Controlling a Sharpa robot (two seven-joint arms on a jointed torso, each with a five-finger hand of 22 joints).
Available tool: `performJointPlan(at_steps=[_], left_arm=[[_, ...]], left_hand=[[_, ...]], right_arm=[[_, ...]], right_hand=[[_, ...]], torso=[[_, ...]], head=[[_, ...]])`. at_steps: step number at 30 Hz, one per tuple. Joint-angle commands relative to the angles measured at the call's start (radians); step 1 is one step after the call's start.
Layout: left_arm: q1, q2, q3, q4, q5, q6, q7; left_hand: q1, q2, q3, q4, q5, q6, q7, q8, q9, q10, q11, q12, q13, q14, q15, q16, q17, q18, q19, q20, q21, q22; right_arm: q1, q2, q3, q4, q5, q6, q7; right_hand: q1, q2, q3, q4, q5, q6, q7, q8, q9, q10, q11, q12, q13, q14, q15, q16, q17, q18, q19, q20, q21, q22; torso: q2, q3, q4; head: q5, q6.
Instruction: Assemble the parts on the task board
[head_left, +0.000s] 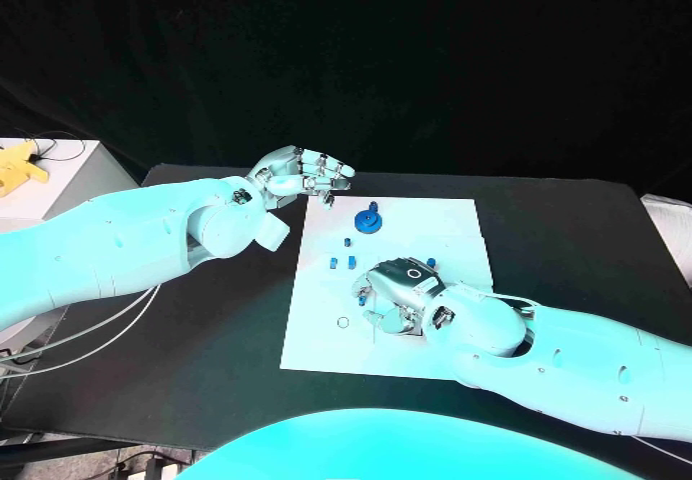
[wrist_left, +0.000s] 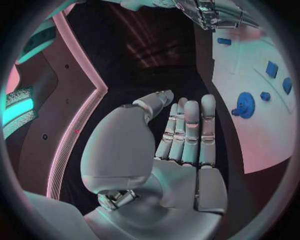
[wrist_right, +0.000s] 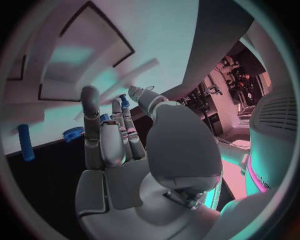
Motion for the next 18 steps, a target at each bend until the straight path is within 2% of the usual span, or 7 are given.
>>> performJointPlan(at_steps=[1,11,15,18], left_arm=[[0.000,0.001,0.001,0.001,0.006,0.017,0.003],[-0.001,0.000,0.000,-0.001,0.006,0.020,0.001],[-0.002,0.001,0.000,-0.002,0.006,0.021,0.001],[-0.003,0.001,0.000,-0.002,0.006,0.021,0.002]], left_hand=[[0.004,0.009,-0.006,0.001,0.003,-0.009,-0.001,0.002,-0.001,-0.006,0.000,0.004,0.001,-0.001,0.007,0.004,0.001,0.015,0.005,0.000,-0.006,-0.001],[0.004,0.009,-0.006,0.001,0.003,-0.009,-0.001,0.002,-0.001,-0.006,0.000,0.004,0.001,-0.001,0.007,0.004,0.001,0.015,0.005,0.000,-0.006,-0.001],[0.006,0.010,-0.006,0.001,0.003,-0.010,-0.001,0.003,-0.001,-0.010,0.000,0.005,0.002,-0.003,0.008,0.005,0.001,0.015,0.005,0.000,-0.008,-0.002],[0.006,0.010,-0.006,0.001,0.003,-0.010,-0.001,0.003,-0.001,-0.010,0.000,0.005,0.002,-0.003,0.008,0.005,0.001,0.015,0.005,0.000,-0.008,-0.002]], right_arm=[[-0.003,-0.008,-0.002,0.002,0.003,-0.015,-0.005],[0.003,-0.046,0.002,0.039,0.006,-0.098,-0.014],[0.019,-0.079,0.009,0.065,0.025,-0.106,-0.014],[0.045,-0.117,0.016,0.083,0.064,-0.079,-0.007]], right_hand=[[0.013,0.003,-0.015,0.001,0.005,-0.009,0.000,-0.006,-0.002,-0.011,0.001,0.008,0.003,-0.001,0.009,-0.005,-0.007,0.010,-0.010,0.001,-0.010,-0.008],[0.024,0.011,-0.034,0.008,0.023,-0.009,0.002,-0.010,-0.002,-0.019,0.000,0.027,0.005,-0.002,0.009,-0.007,-0.013,0.011,-0.006,0.002,-0.016,-0.010],[0.032,0.014,-0.037,0.011,0.031,-0.005,0.003,-0.011,-0.003,-0.011,-0.003,0.044,0.007,0.002,0.007,-0.002,-0.004,0.008,0.006,0.000,-0.006,0.005],[0.036,0.015,-0.031,0.017,0.032,-0.002,0.004,-0.014,-0.004,0.007,-0.007,0.067,0.008,0.013,0.003,0.017,0.029,-0.003,0.045,-0.004,0.045,0.069]], torso=[[0.000,-0.0001,0.0004],[-0.001,-0.0004,0.0001],[-0.001,-0.0006,0.0001],[-0.002,-0.0015,-0.0006]], head=[[-0.001,0.000],[-0.009,0.000],[-0.016,0.000],[-0.024,0.000]])
